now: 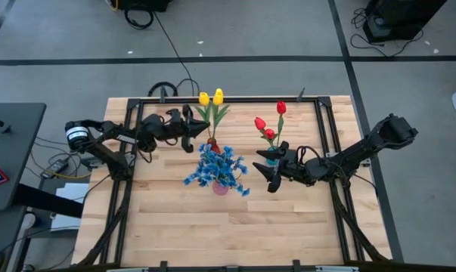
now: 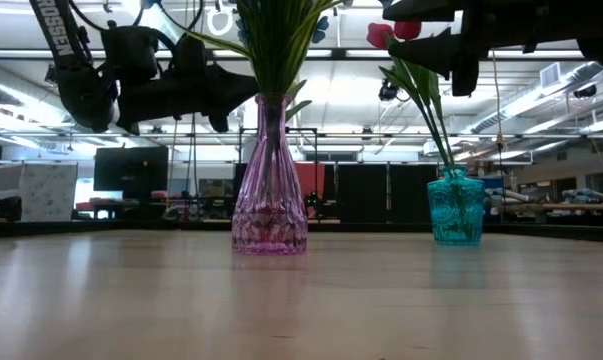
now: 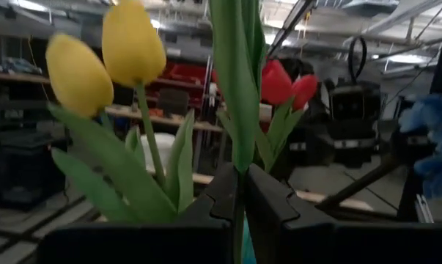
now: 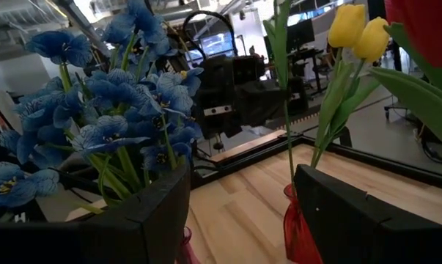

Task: Sort flowers into vase by color
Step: Put the yellow flower into the red transparent vase

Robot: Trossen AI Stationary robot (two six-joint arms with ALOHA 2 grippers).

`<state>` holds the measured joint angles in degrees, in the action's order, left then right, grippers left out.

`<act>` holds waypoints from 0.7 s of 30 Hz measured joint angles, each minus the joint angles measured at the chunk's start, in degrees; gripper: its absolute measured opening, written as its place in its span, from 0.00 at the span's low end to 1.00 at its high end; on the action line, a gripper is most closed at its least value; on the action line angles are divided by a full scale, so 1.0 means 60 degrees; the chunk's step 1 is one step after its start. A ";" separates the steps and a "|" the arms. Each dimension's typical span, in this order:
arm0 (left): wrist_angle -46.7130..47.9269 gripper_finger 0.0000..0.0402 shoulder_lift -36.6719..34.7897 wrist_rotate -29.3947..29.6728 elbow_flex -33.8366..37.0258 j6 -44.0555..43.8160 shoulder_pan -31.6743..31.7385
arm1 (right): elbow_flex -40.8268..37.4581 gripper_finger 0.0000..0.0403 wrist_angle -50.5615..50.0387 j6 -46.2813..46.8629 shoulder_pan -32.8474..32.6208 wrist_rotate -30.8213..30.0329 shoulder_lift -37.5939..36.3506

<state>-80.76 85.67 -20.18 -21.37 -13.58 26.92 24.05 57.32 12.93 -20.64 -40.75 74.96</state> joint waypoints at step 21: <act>0.2734 0.06 -0.0018 -0.0161 0.0004 0.1462 0.0000 | 0.0000 0.64 0.0006 0.0069 0.0000 -0.0004 0.0000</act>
<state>-64.36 85.56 -21.15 -21.34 -4.81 26.92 24.05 57.35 13.34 -20.64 -40.77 74.96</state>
